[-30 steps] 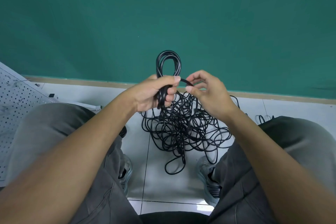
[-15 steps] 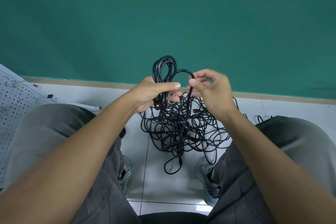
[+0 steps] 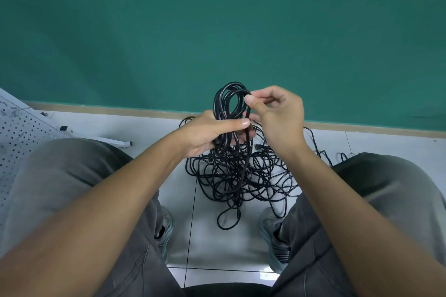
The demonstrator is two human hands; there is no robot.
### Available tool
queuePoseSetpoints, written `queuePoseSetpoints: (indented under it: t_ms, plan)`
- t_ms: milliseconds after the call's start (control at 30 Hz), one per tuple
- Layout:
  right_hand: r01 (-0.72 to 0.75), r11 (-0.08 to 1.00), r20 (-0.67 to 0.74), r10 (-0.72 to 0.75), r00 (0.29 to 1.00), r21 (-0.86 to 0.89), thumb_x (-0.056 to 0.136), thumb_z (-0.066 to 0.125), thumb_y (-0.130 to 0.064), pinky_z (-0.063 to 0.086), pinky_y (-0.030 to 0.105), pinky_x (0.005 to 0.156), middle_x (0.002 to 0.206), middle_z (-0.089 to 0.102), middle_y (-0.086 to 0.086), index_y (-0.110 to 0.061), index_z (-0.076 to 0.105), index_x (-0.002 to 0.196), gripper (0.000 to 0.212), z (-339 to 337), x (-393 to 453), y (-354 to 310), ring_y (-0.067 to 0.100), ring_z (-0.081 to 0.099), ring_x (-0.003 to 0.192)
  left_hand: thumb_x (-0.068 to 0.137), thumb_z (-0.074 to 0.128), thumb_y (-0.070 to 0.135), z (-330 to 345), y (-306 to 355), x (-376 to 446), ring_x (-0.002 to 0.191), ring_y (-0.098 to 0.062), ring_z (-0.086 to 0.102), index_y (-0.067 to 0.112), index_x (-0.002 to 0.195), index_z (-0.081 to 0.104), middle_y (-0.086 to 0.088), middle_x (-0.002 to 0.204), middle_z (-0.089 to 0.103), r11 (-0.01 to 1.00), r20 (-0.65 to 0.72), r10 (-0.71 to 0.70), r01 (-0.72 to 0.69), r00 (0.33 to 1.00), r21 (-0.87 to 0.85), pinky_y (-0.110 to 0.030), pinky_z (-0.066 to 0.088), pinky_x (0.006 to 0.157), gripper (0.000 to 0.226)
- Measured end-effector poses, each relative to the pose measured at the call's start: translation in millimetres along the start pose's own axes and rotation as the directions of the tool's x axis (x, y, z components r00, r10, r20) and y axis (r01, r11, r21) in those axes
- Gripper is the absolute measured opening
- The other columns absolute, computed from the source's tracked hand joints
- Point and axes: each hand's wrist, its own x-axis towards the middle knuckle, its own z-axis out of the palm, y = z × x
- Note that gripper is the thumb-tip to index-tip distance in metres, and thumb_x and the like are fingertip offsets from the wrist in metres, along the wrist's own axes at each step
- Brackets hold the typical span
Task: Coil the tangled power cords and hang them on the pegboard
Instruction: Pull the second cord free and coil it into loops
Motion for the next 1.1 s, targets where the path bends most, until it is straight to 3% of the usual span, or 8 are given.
queuePoseSetpoints:
  t_ms: [100, 200, 300, 400, 500, 600, 867, 1100]
  plan:
    - [0.069, 0.983, 0.004, -0.069, 0.998, -0.173, 0.088, 0.08, -0.024, 0.058, 0.027, 0.078, 0.082, 0.07, -0.003, -0.019, 0.073, 0.081, 0.011, -1, 1, 2, 0.008, 0.068, 0.073, 0.098, 0.068, 0.02, 4, 0, -2, 0.095, -0.027, 0.074, 0.011, 0.103, 0.071, -0.007, 0.085, 0.074, 1.0, 0.032, -0.015, 0.015, 0.999, 0.0, -0.043, 0.053, 0.098, 0.01]
    - [0.153, 0.959, 0.037, -0.149, 0.988, -0.239, 0.089, 0.079, -0.025, 0.046, 0.012, 0.081, 0.094, 0.069, -0.003, -0.021, 0.072, 0.092, 0.008, -1, 2, 0, 0.005, 0.063, 0.089, 0.099, 0.065, 0.025, 7, 1, -3, 0.081, -0.02, 0.073, 0.017, 0.08, 0.063, 0.001, 0.07, 0.064, 0.998, 0.061, -0.053, 0.055, 0.997, -0.02, -0.026, 0.057, 0.077, 0.021]
    - [0.208, 0.961, 0.175, -0.176, 0.969, -0.184, 0.097, 0.069, -0.024, 0.052, 0.018, 0.088, 0.122, 0.063, -0.005, -0.025, 0.067, 0.121, 0.024, -4, 7, 1, 0.005, 0.06, 0.109, 0.09, 0.067, 0.032, 7, 5, -7, 0.076, -0.017, 0.072, 0.016, 0.075, 0.06, 0.002, 0.066, 0.061, 0.993, 0.125, -0.089, 0.098, 0.988, -0.066, -0.022, 0.056, 0.07, 0.023]
    - [0.212, 0.974, 0.321, -0.174, 0.931, -0.085, 0.106, 0.054, -0.024, 0.052, 0.031, 0.102, 0.131, 0.066, -0.007, -0.021, 0.066, 0.129, 0.026, -6, 11, 0, 0.009, 0.063, 0.119, 0.093, 0.069, 0.031, 11, 4, -11, 0.072, -0.017, 0.071, 0.016, 0.072, 0.061, 0.002, 0.063, 0.059, 0.989, 0.248, -0.132, 0.146, 0.96, -0.039, -0.023, 0.056, 0.068, 0.027]
    - [0.105, 0.994, 0.42, -0.092, 0.903, -0.008, 0.111, 0.042, -0.024, 0.056, 0.036, 0.098, 0.12, 0.074, 0.004, -0.004, 0.07, 0.119, 0.035, -4, 7, -7, 0.018, 0.07, 0.112, 0.089, 0.06, 0.028, 17, 1, -14, 0.064, -0.016, 0.068, 0.019, 0.066, 0.063, 0.003, 0.058, 0.055, 0.978, 0.327, -0.164, 0.197, 0.931, -0.068, -0.024, 0.055, 0.067, 0.025]
    - [-0.017, 0.997, 0.44, -0.016, 0.898, 0.071, 0.112, 0.037, -0.031, 0.059, 0.044, 0.094, 0.105, 0.077, 0.014, 0.004, 0.071, 0.106, 0.049, -2, 2, -11, 0.028, 0.074, 0.102, 0.084, 0.066, 0.028, 19, 0, -13, 0.059, -0.015, 0.063, 0.021, 0.063, 0.064, 0.004, 0.055, 0.052, 0.975, 0.339, -0.152, 0.198, 0.929, -0.106, -0.024, 0.053, 0.065, 0.022]
    - [-0.077, 0.992, 0.298, 0.046, 0.953, 0.095, 0.108, 0.046, -0.039, 0.062, 0.046, 0.08, 0.078, 0.075, 0.019, -0.001, 0.072, 0.073, 0.058, 9, 0, -5, 0.037, 0.074, 0.081, 0.083, 0.065, 0.028, 23, -4, -10, 0.06, -0.015, 0.064, 0.019, 0.062, 0.069, 0.002, 0.057, 0.056, 0.961, 0.296, -0.178, 0.231, 0.938, -0.153, -0.023, 0.053, 0.063, 0.024]
    - [-0.122, 0.982, 0.329, 0.068, 0.942, 0.147, 0.105, 0.054, -0.037, 0.057, 0.039, 0.068, 0.076, 0.068, 0.028, -0.001, 0.068, 0.074, 0.05, 7, 1, -3, 0.034, 0.066, 0.065, 0.084, 0.064, 0.025, 27, -4, -12, 0.055, -0.012, 0.057, 0.011, 0.076, 0.071, 0.004, 0.055, 0.051, 0.943, 0.318, -0.194, 0.266, 0.928, -0.2, -0.022, 0.05, 0.055, 0.017]
